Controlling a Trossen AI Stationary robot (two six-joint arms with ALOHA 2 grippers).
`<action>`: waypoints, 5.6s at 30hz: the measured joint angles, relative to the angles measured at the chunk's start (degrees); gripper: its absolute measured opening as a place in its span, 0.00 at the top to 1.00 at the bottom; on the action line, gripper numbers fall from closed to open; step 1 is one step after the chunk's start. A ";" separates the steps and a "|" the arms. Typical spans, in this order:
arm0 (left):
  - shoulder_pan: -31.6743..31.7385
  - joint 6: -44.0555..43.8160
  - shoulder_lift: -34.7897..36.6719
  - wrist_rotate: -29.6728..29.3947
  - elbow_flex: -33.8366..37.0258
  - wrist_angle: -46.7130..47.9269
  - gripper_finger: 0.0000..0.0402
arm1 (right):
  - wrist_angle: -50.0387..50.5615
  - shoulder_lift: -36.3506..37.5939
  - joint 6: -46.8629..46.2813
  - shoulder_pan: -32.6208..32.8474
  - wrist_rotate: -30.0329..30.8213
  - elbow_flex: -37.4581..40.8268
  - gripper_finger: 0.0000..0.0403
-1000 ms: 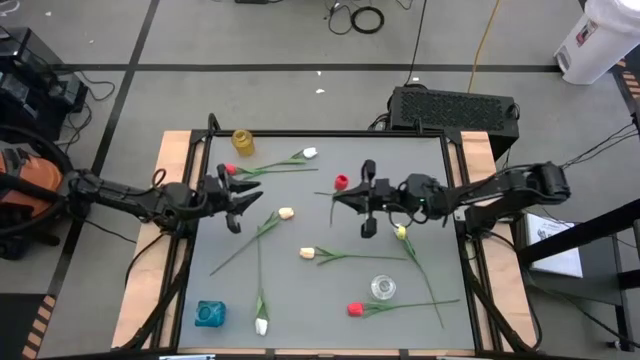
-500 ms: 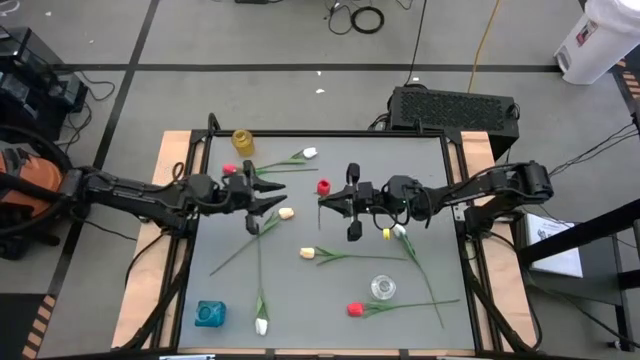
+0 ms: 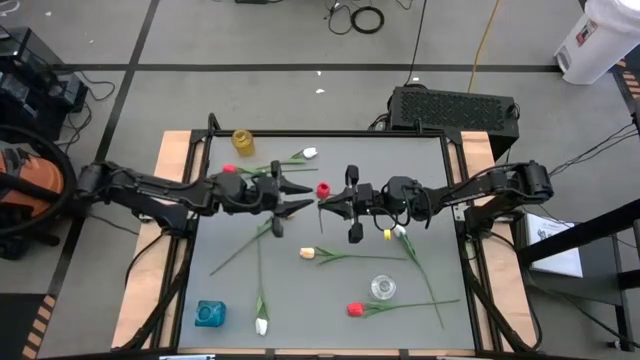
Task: Sort flowers into vase by color
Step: Put the top right red tulip into the yellow vase
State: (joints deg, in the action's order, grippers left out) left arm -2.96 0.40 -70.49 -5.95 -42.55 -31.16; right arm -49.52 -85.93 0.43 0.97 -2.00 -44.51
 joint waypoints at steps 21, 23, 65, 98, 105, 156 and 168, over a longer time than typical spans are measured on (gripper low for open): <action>-0.20 -3.06 -4.77 5.31 -4.56 1.61 0.67 | 0.94 0.00 0.09 0.22 0.11 0.00 1.00; -0.17 -3.08 -4.77 5.31 -4.56 1.73 0.67 | 0.86 -0.01 0.09 0.24 0.09 0.00 1.00; -0.63 -3.30 -4.77 4.46 -4.54 1.66 0.67 | 0.46 0.00 -6.52 1.84 -1.31 0.04 1.00; -0.92 -4.20 -4.75 4.46 -4.52 1.49 0.67 | 0.61 -0.04 -10.70 1.77 -1.09 0.04 1.00; -0.92 -4.20 -4.75 4.46 -4.50 1.51 0.67 | 0.96 -0.04 -11.82 1.79 -1.09 0.04 1.00; -0.81 -4.02 -5.27 3.48 -4.50 3.71 1.00 | 2.93 -0.04 -8.79 1.81 1.42 0.02 0.90; -0.92 -2.78 -5.30 -0.16 -4.50 7.61 1.00 | 6.16 -0.02 -7.04 1.84 1.95 -0.02 0.70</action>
State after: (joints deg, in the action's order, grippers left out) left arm -3.88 -2.37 -75.79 -6.12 -47.05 -23.55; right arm -43.36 -85.95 -6.61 2.81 -0.05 -44.53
